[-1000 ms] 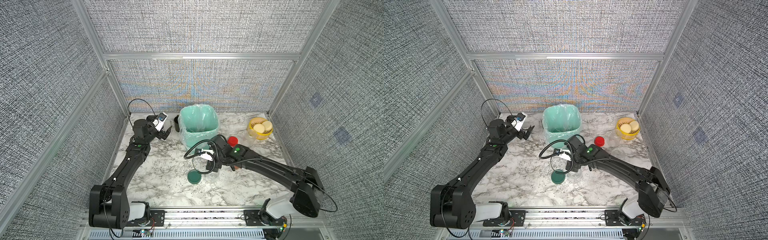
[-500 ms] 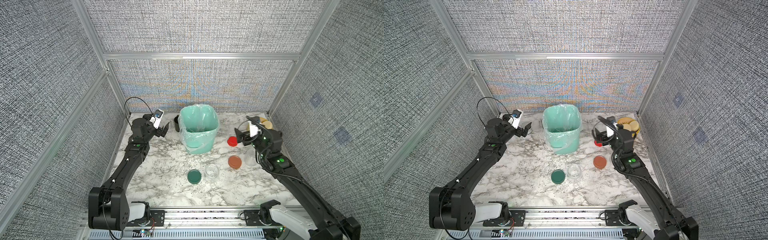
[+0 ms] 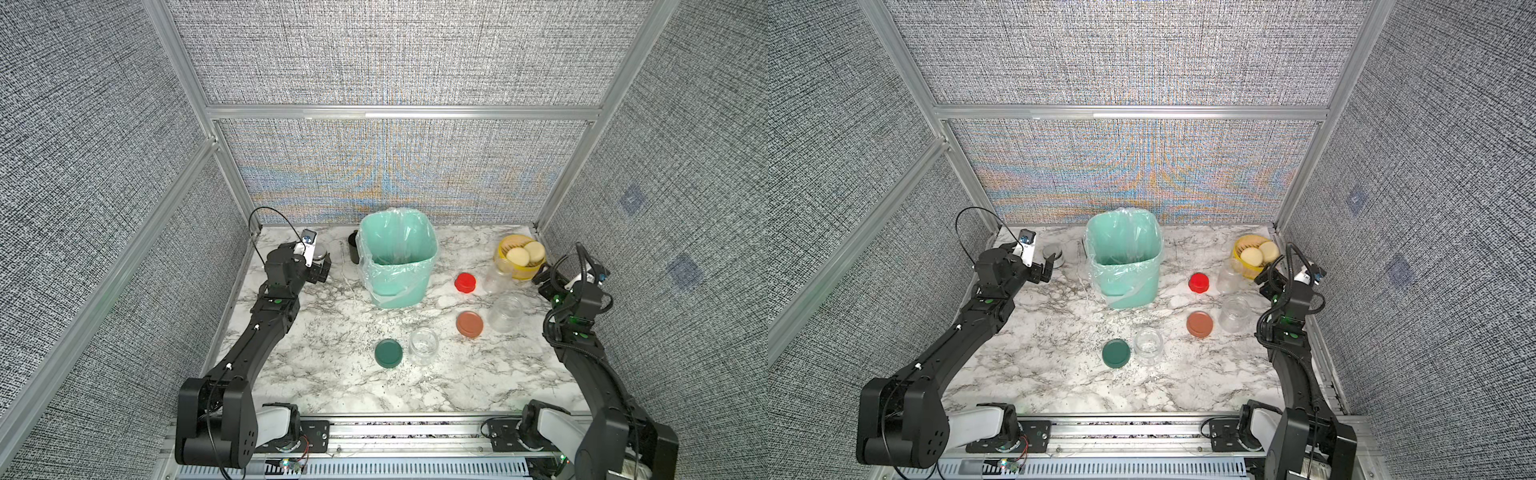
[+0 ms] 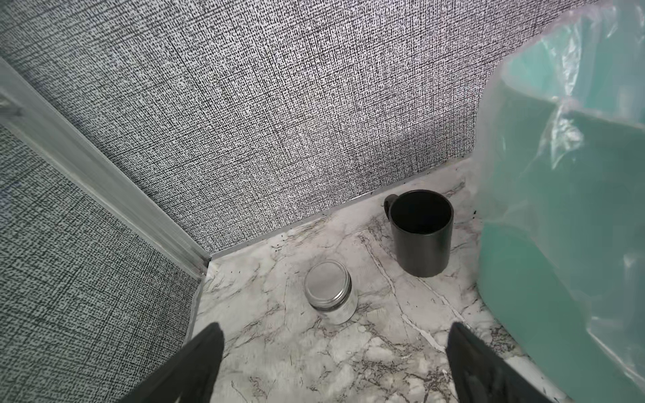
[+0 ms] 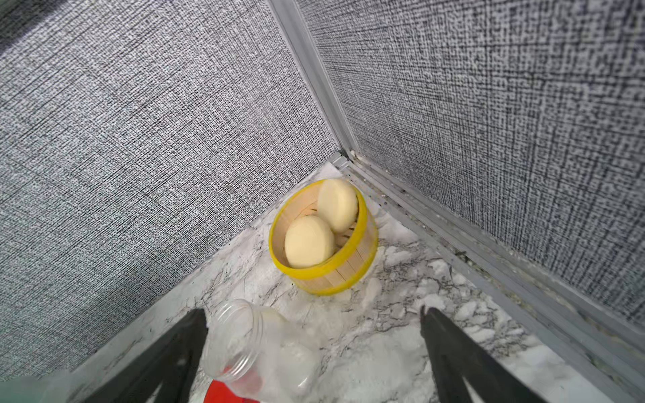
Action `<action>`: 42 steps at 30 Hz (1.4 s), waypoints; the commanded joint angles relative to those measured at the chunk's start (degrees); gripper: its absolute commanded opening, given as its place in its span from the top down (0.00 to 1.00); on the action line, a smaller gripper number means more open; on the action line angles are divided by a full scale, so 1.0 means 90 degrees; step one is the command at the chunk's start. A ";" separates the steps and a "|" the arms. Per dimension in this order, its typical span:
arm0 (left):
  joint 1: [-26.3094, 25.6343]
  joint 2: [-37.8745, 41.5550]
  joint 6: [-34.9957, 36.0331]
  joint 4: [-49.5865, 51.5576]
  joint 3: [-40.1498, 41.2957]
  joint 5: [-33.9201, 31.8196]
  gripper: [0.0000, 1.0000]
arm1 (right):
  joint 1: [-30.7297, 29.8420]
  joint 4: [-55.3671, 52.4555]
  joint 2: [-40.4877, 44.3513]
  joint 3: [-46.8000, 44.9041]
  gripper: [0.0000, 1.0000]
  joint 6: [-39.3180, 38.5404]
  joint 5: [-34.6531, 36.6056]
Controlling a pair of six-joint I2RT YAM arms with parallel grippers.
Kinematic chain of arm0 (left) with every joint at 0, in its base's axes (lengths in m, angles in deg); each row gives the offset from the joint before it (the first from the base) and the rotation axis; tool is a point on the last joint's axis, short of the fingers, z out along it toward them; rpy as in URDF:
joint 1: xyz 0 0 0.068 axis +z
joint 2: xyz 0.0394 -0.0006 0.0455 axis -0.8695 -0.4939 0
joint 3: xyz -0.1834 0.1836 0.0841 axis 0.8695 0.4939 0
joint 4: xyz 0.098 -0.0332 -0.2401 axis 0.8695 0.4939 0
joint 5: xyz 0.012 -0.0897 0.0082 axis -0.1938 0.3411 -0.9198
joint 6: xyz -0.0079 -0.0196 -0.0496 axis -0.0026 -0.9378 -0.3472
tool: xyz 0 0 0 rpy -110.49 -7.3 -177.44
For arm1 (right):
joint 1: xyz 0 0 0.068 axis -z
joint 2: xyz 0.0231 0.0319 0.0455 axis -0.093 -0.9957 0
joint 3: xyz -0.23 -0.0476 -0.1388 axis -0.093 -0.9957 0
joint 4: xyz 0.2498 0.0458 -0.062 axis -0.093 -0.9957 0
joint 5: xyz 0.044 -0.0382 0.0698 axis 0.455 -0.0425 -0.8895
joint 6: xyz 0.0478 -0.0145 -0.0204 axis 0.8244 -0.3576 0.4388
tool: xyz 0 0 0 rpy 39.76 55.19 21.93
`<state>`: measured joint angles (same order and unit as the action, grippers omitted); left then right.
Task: Empty moldy peanuts from jars
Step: Move the jar to the center of the board.
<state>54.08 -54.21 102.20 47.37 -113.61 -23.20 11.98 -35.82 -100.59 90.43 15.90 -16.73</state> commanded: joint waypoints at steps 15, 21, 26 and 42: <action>0.0019 -0.0161 -0.0114 -0.0342 -0.0002 0.0169 0.00 | 0.1115 -0.1794 0.1027 -0.0473 1.00 0.1507 -0.1871; 0.0018 -0.0239 -0.0097 -0.0374 0.0027 0.0248 0.01 | 0.1465 -0.1989 -0.0139 -0.0330 1.00 0.1494 -0.3453; 0.0010 -0.0226 -0.0029 -0.0356 0.0062 0.0219 0.00 | 0.1467 -0.2016 -0.0715 -0.0416 1.00 0.1407 -0.3814; 0.0027 -0.0245 0.0065 -0.0374 0.0106 0.0194 0.00 | 0.0678 -0.2210 -0.1176 -0.0498 1.00 0.1195 -0.4268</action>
<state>54.19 -56.44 102.27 45.71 -112.87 -21.54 19.28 -57.48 -110.60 85.97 26.15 -54.02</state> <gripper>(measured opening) 0.995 0.048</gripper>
